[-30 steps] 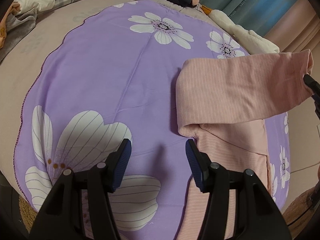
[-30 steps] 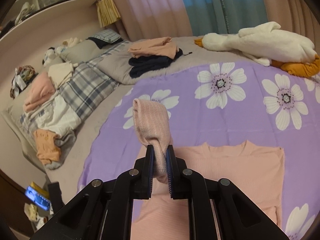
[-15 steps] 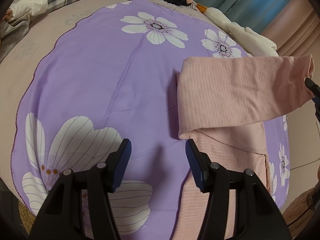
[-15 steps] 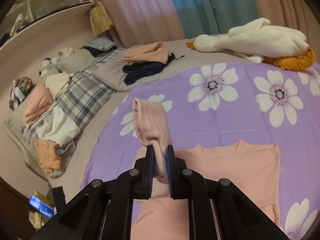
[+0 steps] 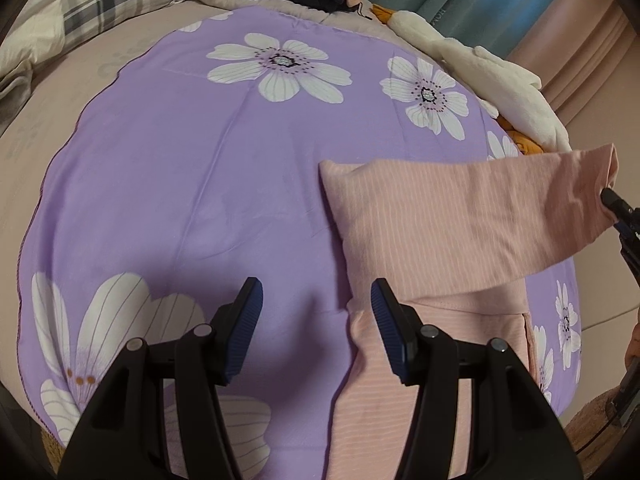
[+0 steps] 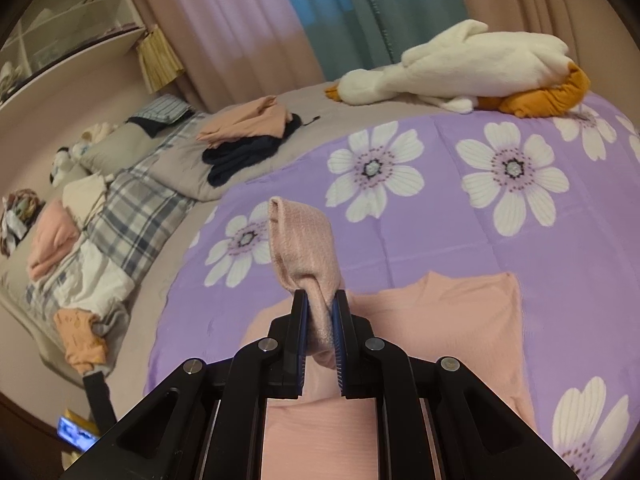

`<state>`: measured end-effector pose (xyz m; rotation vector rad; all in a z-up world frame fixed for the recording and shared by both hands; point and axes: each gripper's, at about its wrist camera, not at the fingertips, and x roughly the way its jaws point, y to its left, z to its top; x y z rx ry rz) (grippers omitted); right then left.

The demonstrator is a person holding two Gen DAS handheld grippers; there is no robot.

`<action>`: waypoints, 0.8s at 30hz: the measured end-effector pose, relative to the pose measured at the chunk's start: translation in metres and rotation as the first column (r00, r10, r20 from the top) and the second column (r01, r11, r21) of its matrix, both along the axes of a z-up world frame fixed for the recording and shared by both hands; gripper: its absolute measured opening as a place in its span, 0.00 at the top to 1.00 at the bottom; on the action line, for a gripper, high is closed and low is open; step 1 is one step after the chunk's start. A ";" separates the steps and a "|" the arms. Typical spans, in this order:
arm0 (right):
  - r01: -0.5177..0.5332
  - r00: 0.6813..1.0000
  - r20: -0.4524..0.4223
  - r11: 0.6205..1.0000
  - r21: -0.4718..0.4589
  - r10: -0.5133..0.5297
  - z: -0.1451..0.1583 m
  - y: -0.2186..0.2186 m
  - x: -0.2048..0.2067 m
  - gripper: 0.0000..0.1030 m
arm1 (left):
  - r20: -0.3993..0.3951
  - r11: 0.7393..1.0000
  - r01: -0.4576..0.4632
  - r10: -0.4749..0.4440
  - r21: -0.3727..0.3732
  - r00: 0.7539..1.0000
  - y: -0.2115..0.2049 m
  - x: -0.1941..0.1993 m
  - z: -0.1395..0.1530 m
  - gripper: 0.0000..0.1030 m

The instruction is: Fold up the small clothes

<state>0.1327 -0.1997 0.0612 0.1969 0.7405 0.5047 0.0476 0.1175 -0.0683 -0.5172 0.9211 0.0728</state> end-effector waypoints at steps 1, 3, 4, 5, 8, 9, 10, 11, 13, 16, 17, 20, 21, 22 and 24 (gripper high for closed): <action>0.011 1.000 -0.006 1.000 0.001 -0.011 -0.002 -0.004 0.002 0.87 | 0.001 1.000 0.003 -0.003 0.004 1.000 -0.001 0.003 0.001 0.46; 0.020 1.000 -0.011 1.000 0.001 -0.020 -0.005 -0.009 0.004 0.87 | 0.002 1.000 0.012 -0.012 0.010 1.000 -0.004 0.009 0.002 0.46; 0.028 0.999 -0.018 1.000 0.005 -0.028 -0.007 -0.012 0.006 0.87 | 0.001 1.000 0.017 -0.017 0.012 1.000 -0.005 0.012 0.003 0.46; 0.033 0.999 -0.025 0.999 0.007 -0.033 -0.009 -0.016 0.008 0.87 | 0.001 1.000 0.019 -0.019 0.014 1.000 -0.006 0.015 0.003 0.47; 0.047 0.998 -0.043 0.999 0.011 -0.047 -0.016 -0.023 0.012 0.87 | 0.001 0.999 0.027 -0.027 0.023 1.000 -0.009 0.025 0.004 0.47; 0.054 0.997 -0.048 0.998 0.013 -0.054 -0.018 -0.026 0.013 0.87 | 0.003 0.999 0.032 -0.032 0.025 0.999 -0.011 0.028 0.005 0.49; 0.059 0.997 -0.053 0.998 0.013 -0.059 -0.020 -0.028 0.014 0.87 | 0.003 0.999 0.038 -0.038 0.026 0.999 -0.012 0.031 0.005 0.49; 0.067 0.996 -0.059 0.998 0.012 -0.066 -0.022 -0.031 0.015 0.87 | 0.000 0.999 0.042 -0.042 0.029 0.999 -0.014 0.035 0.005 0.50; 0.082 0.994 -0.072 0.996 0.015 -0.081 -0.028 -0.036 0.018 0.87 | -0.005 0.998 0.052 -0.051 0.034 0.999 -0.017 0.042 0.003 0.52; 0.103 0.990 -0.096 0.995 0.014 -0.102 -0.037 -0.045 0.023 0.87 | -0.019 0.997 0.067 -0.067 0.034 0.998 -0.022 0.052 -0.001 0.56; 0.112 0.988 -0.103 0.994 0.007 -0.111 -0.041 -0.047 0.025 0.87 | -0.024 0.997 0.073 -0.072 0.035 0.997 -0.024 0.055 -0.002 0.57; 0.133 0.982 -0.133 0.991 0.004 -0.131 -0.052 -0.056 0.030 0.87 | -0.043 0.995 0.082 -0.080 0.051 0.996 -0.029 0.064 -0.007 0.60; 0.138 0.980 -0.146 0.990 0.006 -0.136 -0.056 -0.058 0.032 0.87 | -0.050 0.995 0.084 -0.082 0.053 0.995 -0.030 0.066 -0.009 0.60; 0.142 0.978 -0.155 0.990 0.006 -0.140 -0.059 -0.060 0.034 0.87 | -0.054 0.995 0.087 -0.085 0.052 0.995 -0.032 0.068 -0.010 0.60; 0.151 0.974 -0.169 0.988 -0.003 -0.150 -0.066 -0.063 0.036 0.87 | -0.062 0.995 0.092 -0.089 0.049 0.994 -0.033 0.072 -0.013 0.62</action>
